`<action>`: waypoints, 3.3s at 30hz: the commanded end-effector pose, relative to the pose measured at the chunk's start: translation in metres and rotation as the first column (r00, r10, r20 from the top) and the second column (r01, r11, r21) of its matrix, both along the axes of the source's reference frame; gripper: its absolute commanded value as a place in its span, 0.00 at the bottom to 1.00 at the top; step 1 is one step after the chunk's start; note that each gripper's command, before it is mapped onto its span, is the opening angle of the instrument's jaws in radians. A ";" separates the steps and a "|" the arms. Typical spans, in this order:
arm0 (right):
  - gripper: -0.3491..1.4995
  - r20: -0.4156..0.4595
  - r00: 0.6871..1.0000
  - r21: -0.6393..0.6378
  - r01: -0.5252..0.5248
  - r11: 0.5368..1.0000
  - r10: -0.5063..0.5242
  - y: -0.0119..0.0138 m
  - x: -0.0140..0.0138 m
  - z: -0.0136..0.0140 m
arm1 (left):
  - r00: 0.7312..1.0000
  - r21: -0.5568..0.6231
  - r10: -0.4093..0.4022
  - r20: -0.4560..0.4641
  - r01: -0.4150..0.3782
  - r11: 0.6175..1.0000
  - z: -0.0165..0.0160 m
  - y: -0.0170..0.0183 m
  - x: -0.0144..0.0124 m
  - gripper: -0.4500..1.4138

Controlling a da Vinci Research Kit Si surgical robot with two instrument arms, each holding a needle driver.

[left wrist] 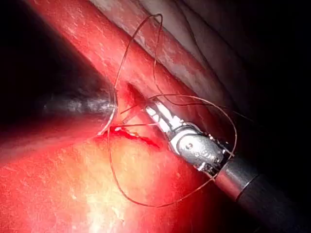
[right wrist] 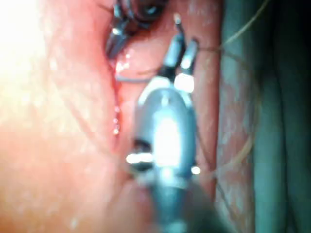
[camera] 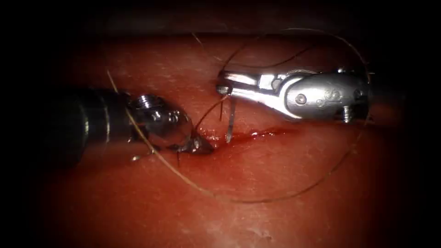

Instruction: Wound Closure

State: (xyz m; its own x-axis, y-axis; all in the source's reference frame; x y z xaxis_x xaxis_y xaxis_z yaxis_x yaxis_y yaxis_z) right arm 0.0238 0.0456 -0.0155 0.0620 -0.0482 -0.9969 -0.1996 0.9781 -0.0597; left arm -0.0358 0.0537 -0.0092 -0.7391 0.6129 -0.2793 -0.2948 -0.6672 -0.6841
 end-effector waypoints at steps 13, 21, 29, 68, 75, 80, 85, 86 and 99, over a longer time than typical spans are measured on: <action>0.00 -0.057 0.998 0.157 -0.004 0.988 0.013 0.0001 0.0009 0.0007 | 0.996 -0.033 -0.086 0.018 0.086 0.996 -0.0060 0.0022 0.0004 0.07; 0.00 -0.058 0.998 0.163 0.002 0.987 0.007 0.0002 0.0004 0.0007 | 0.994 -0.135 -0.065 -0.086 0.053 0.989 -0.0062 0.0029 0.0028 0.34; 0.00 -0.054 0.998 0.164 0.001 0.987 0.008 0.0006 0.0002 0.0008 | 0.979 -0.214 -0.047 -0.199 0.003 0.977 -0.0059 0.0024 0.0056 0.25; 0.00 -0.052 0.999 0.414 0.034 0.910 -0.014 0.0025 -0.0004 0.0015 | 0.997 -0.126 -0.069 -0.029 0.064 0.990 -0.0058 -0.0055 -0.0031 0.06; 0.00 -0.044 0.999 0.444 0.005 0.896 0.016 0.0031 -0.0004 0.0017 | 0.998 -0.118 -0.066 -0.021 0.063 0.991 -0.0062 -0.0062 -0.0042 0.07; 0.00 -0.041 0.999 0.469 -0.009 0.883 0.032 0.0032 -0.0004 0.0017 | 0.998 -0.125 -0.063 -0.018 0.061 0.990 -0.0051 -0.0065 -0.0039 0.07; 0.00 -0.040 0.999 0.479 -0.013 0.878 0.037 0.0033 -0.0004 0.0017 | 0.998 -0.131 -0.058 -0.005 0.057 0.990 -0.0034 -0.0068 -0.0033 0.07; 0.00 -0.040 0.999 0.479 -0.013 0.878 0.037 0.0033 -0.0004 0.0017 | 0.998 -0.133 -0.058 -0.003 0.057 0.989 -0.0032 -0.0068 -0.0032 0.07; 0.00 -0.047 0.999 0.558 0.005 0.830 0.026 0.0024 -0.0003 0.0026 | 0.998 -0.137 -0.056 0.002 0.056 0.989 -0.0025 -0.0066 -0.0031 0.09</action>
